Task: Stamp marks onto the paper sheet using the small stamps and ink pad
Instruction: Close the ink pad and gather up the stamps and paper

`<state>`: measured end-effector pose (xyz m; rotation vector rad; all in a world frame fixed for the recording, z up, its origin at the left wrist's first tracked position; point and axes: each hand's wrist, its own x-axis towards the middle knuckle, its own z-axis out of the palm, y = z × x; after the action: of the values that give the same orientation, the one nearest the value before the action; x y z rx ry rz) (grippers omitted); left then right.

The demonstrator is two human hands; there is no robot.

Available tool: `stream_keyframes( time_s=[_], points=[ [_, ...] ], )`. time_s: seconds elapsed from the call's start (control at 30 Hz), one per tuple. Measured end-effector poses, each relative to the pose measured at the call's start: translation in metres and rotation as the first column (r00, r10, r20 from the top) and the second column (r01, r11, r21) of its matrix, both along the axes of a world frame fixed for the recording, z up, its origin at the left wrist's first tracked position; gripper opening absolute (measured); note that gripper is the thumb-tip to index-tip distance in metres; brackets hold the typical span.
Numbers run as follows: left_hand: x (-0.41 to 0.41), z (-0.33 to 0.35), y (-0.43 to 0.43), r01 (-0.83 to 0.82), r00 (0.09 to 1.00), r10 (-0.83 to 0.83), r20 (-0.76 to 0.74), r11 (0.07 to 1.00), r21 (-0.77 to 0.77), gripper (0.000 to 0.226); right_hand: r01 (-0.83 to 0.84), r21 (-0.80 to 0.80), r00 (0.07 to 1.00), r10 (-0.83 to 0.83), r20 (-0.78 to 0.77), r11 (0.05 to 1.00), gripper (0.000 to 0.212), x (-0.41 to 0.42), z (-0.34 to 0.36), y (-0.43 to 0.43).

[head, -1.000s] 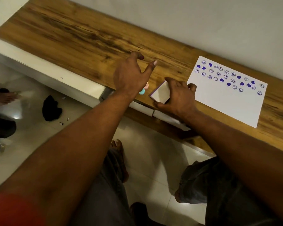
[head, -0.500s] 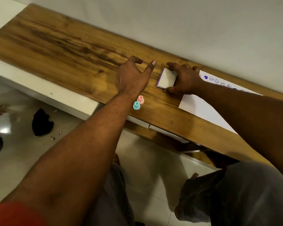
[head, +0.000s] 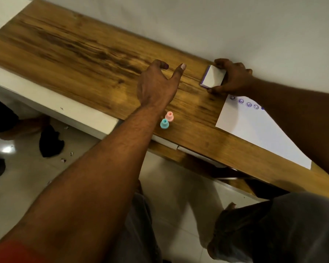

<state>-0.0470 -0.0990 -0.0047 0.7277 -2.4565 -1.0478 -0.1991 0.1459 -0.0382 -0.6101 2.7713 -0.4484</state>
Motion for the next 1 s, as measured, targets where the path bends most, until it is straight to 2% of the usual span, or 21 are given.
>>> stream_keyframes(
  time_s=[0.5, 0.6, 0.67, 0.73, 0.77, 0.83, 0.93, 1.0],
  points=[
    [0.005, 0.008, -0.012, -0.013, 1.000, 0.013, 0.022, 1.000, 0.025, 0.067, 0.010, -0.009, 0.999, -0.009, 0.047, 1.000, 0.114, -0.001, 0.005, 0.002],
    [0.010, 0.011, -0.018, -0.010, 1.000, 0.010, -0.004, 1.000, 0.027, 0.071, -0.016, 0.008, 1.000, 0.017, -0.012, 1.000, 0.120, 0.008, 0.015, -0.004],
    [0.015, 0.011, -0.031, -0.001, 1.000, 0.002, -0.022, 1.000, 0.024, 0.072, -0.034, -0.059, 0.988, 0.025, -0.150, 0.998, 0.111, 0.019, 0.022, -0.012],
    [0.022, 0.008, -0.049, 0.009, 1.000, -0.009, -0.006, 1.000, 0.014, 0.070, -0.119, -0.181, 0.965, 0.071, -0.252, 0.976, 0.093, 0.034, 0.030, -0.026],
    [0.026, 0.005, -0.058, 0.018, 1.000, -0.018, 0.022, 1.000, -0.001, 0.069, -0.188, -0.240, 0.961, 0.127, -0.245, 0.952, 0.082, 0.042, 0.033, -0.036],
    [0.033, -0.001, -0.076, 0.037, 0.993, -0.032, 0.113, 0.998, -0.043, 0.061, -0.323, -0.301, 0.946, 0.295, -0.136, 0.897, 0.061, 0.057, 0.039, -0.061],
    [0.040, -0.009, -0.092, 0.081, 0.951, -0.039, 0.306, 0.989, -0.126, 0.045, -0.519, -0.191, 0.850, 0.527, -0.012, 0.833, 0.049, 0.076, 0.042, -0.101],
    [0.042, -0.013, -0.095, 0.132, 0.903, -0.058, 0.426, 0.980, -0.147, 0.041, -0.581, -0.127, 0.808, 0.588, 0.029, 0.804, 0.045, 0.083, 0.039, -0.122]
  ],
)
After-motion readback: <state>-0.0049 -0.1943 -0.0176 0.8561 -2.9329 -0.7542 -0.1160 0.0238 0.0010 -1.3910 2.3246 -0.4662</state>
